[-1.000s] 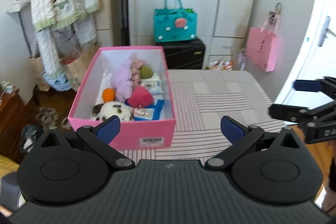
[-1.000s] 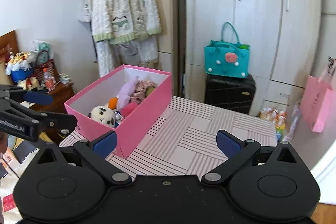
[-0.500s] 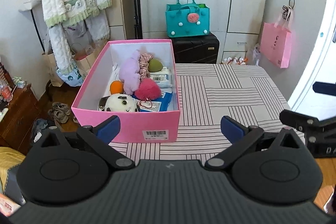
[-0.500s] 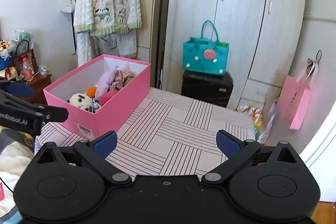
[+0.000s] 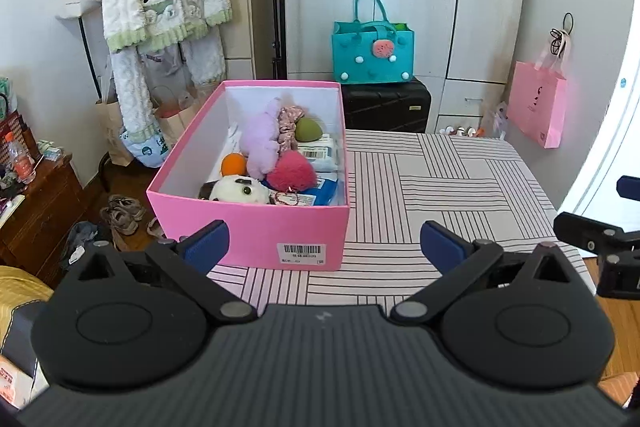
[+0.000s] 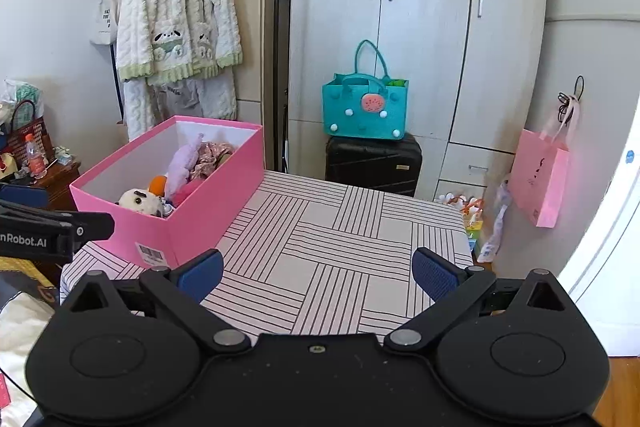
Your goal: Organize soft objects
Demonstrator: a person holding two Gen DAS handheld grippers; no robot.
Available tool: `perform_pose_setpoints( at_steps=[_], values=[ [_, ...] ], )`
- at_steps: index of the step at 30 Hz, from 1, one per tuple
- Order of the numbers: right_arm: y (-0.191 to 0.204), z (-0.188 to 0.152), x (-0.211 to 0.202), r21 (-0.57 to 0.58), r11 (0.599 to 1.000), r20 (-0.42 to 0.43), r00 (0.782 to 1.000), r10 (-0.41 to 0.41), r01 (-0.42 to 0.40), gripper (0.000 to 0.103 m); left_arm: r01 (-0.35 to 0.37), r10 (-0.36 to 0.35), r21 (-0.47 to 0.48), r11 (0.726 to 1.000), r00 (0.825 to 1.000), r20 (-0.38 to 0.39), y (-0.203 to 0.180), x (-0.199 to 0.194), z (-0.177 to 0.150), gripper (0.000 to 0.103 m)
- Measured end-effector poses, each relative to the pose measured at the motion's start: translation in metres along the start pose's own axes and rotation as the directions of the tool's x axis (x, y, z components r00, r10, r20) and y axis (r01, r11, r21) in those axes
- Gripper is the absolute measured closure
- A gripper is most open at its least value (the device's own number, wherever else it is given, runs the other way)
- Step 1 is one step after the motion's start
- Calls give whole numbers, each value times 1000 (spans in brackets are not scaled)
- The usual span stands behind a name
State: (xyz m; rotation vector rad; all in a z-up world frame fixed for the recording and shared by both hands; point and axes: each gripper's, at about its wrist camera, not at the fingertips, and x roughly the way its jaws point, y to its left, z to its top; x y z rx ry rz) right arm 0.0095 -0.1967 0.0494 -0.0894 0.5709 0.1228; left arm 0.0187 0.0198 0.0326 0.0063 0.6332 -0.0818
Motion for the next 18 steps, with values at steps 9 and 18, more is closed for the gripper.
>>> perform_pose_setpoints(
  at_steps=[9,18],
  values=[
    [4,-14,-5,19,1000,36,999,-4,3,1,-27,26,26,999,998,49,-3,4,-10,0],
    [-1,-24,-3,41,998,57,998,-39,37,1,-13,10,45,999,998,68,-3,6,-18,0]
  ],
)
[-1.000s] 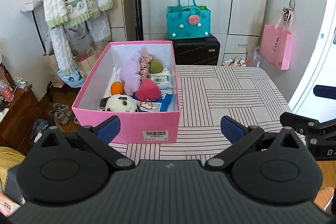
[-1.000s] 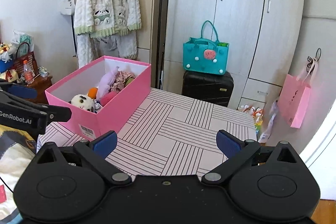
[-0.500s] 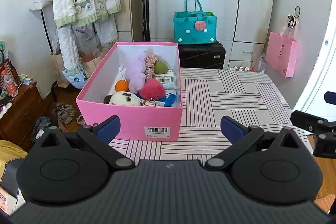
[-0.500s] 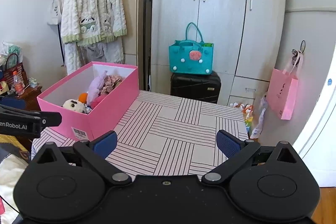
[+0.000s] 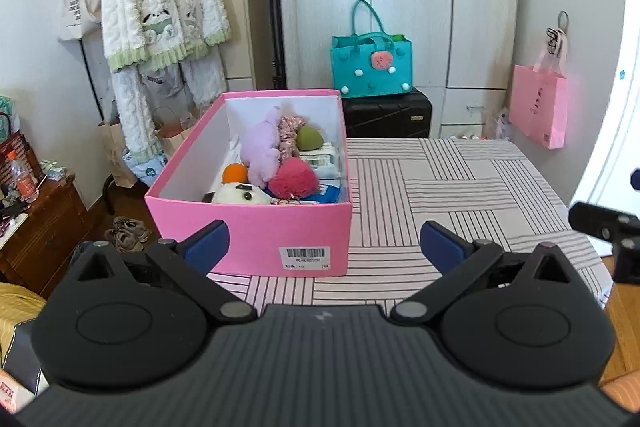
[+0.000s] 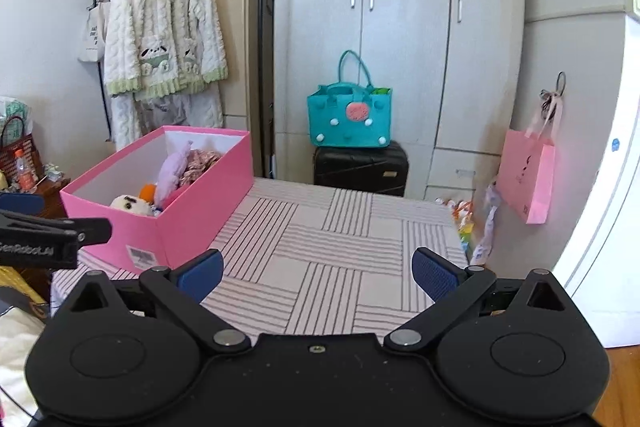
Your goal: Organize soft objects
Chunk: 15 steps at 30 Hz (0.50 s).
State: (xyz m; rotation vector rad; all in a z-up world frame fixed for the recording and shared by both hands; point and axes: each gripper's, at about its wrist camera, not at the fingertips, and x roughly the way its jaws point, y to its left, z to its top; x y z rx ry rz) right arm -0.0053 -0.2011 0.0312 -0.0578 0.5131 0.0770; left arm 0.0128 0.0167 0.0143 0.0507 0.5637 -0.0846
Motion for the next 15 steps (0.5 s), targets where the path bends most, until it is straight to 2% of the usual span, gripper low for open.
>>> perform_pose_setpoints(
  at_steps=[3,15],
  values=[
    [1,-2,1,-5,1000,20,1000,-23,23,1,3,-3,2,1000,1000,7,0,-2,-1,0],
    [6,-10,0,-18,1000,45,999,-21,22,1,-32,32,24,999,999,6,0,-3,1,0]
  ],
)
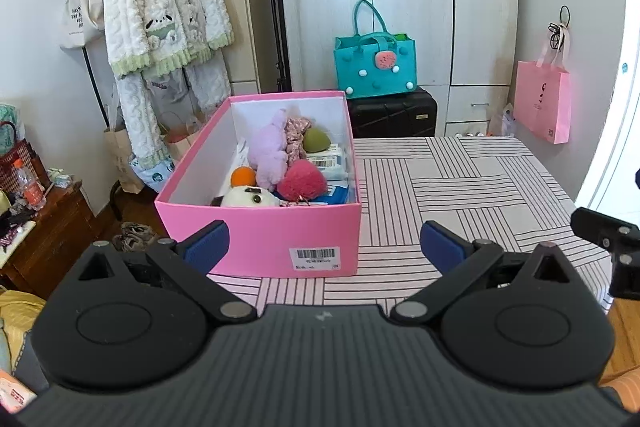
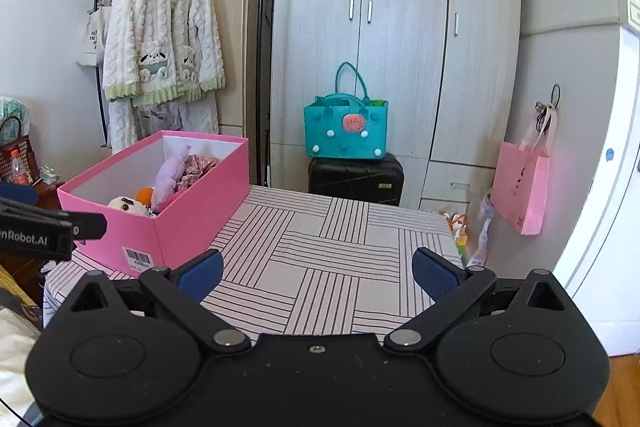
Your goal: Organize soft objects
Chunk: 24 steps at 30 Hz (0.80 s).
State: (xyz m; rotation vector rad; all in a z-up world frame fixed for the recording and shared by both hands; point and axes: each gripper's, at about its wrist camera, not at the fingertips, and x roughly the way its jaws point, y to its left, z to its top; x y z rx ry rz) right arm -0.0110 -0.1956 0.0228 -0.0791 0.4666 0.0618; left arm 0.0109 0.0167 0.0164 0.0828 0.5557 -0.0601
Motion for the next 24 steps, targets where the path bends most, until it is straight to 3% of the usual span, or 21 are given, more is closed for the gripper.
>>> perform_pose_setpoints(
  at_steps=[8,13,24],
  values=[
    [0,-3,-3,11,1000,0,1000,-1,1,1,0,0,-9,1000,1000,-1,-2,0,-3,0],
    [0,-4,-2,25,1000,5,1000,11,-11,1,-48,47,15,999,998,39,-5,0,-5,0],
    [-4,-5,0,53,998,13,1000,18,-19,1,-44,42,21,999,996,80,-7,-1,-11,0]
  ],
)
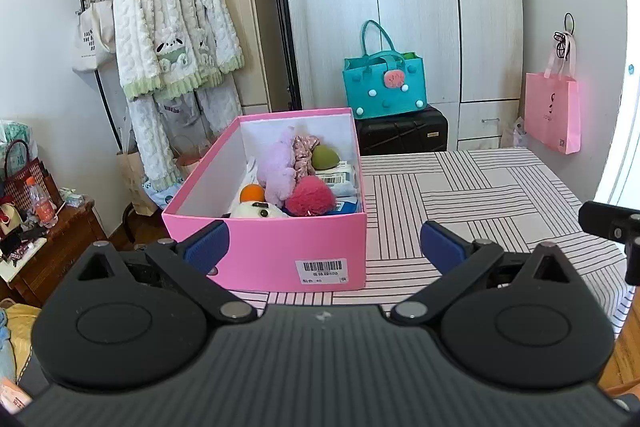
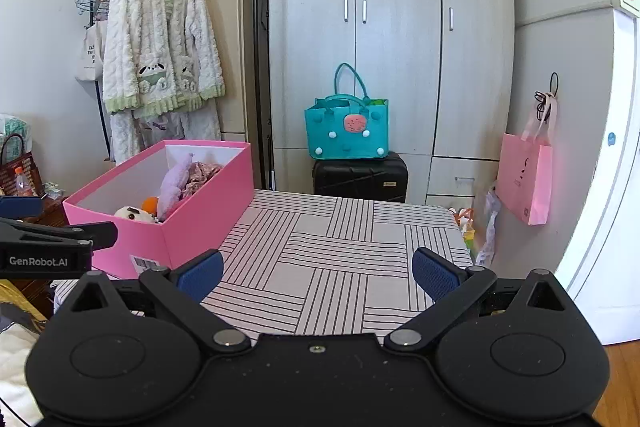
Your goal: Organize soft objects
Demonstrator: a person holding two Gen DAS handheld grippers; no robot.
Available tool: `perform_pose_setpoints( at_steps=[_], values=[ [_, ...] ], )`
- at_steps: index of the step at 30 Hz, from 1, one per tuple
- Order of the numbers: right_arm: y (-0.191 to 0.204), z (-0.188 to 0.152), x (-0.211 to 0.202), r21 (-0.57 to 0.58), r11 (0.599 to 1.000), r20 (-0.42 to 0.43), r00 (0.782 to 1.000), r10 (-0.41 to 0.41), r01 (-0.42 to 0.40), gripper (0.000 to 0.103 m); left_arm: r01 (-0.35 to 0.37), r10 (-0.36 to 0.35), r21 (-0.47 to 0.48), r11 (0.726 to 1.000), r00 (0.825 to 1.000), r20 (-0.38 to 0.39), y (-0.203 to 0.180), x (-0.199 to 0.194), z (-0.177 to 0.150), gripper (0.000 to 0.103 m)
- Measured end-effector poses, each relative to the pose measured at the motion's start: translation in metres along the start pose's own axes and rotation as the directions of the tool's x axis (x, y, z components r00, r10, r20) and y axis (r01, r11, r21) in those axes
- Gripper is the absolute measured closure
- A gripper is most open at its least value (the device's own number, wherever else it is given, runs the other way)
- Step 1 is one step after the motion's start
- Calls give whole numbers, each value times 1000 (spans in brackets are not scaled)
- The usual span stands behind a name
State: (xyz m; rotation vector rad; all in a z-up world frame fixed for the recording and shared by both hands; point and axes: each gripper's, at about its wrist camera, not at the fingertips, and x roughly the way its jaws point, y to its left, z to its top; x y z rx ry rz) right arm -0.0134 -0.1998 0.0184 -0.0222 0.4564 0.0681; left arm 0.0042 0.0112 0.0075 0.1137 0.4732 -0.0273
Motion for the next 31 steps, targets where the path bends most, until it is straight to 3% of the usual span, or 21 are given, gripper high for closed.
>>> perform_pose_setpoints(
  at_steps=[13,31],
  values=[
    [0,-4,0,14,1000,-1,1000,-7,7,1,50,-50,-26,998,999,-9,2,0,-3,0],
    [-1,-6,-2,11,1000,6,1000,-7,7,1,66,-66,-25,998,998,-1,0,-5,-4,0]
  ],
)
